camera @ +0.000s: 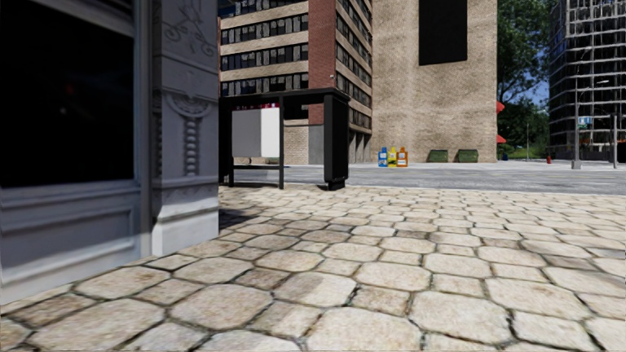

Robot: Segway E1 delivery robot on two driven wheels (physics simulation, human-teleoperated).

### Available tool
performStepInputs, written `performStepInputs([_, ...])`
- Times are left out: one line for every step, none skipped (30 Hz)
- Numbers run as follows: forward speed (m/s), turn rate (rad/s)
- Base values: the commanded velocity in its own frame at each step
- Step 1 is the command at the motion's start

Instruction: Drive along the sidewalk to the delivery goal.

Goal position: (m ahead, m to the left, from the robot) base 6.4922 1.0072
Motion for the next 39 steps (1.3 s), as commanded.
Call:
performStepInputs([2.0, 0.0])
performStepInputs([2.0, 0.0])
performStepInputs([2.0, 0.0])
performStepInputs([2.0, 0.0])
performStepInputs([2.0, 0.0])
performStepInputs([2.0, 0.0])
performStepInputs([2.0, 0.0])
performStepInputs([2.0, 0.0])
performStepInputs([2.0, 0.0])
performStepInputs([2.0, 0.0])
performStepInputs([2.0, 0.0])
performStepInputs([2.0, 0.0])
performStepInputs([2.0, 0.0])
performStepInputs([2.0, 0.0])
performStepInputs([2.0, 0.0])
performStepInputs([1.99, 0.04])
performStepInputs([1.99, 0.08])
performStepInputs([1.99, 0.09])
performStepInputs([1.99, 0.09])
performStepInputs([1.99, 0.09])
performStepInputs([1.99, 0.09])
performStepInputs([1.99, 0.09])
performStepInputs([1.99, 0.09])
performStepInputs([1.99, 0.09])
performStepInputs([1.99, 0.1])
performStepInputs([1.99, 0.1])
performStepInputs([1.99, 0.1])
performStepInputs([1.99, 0.1])
performStepInputs([1.94, 0.1])
performStepInputs([1.93, 0.11])
performStepInputs([1.93, 0.11])
performStepInputs([1.93, 0.18])
performStepInputs([1.93, 0.33])
performStepInputs([1.93, 0.41])
performStepInputs([1.93, 0.41])
performStepInputs([1.93, 0.43])
performStepInputs([1.93, 0.43])
performStepInputs([1.92, 0.43])
performStepInputs([1.92, 0.43])
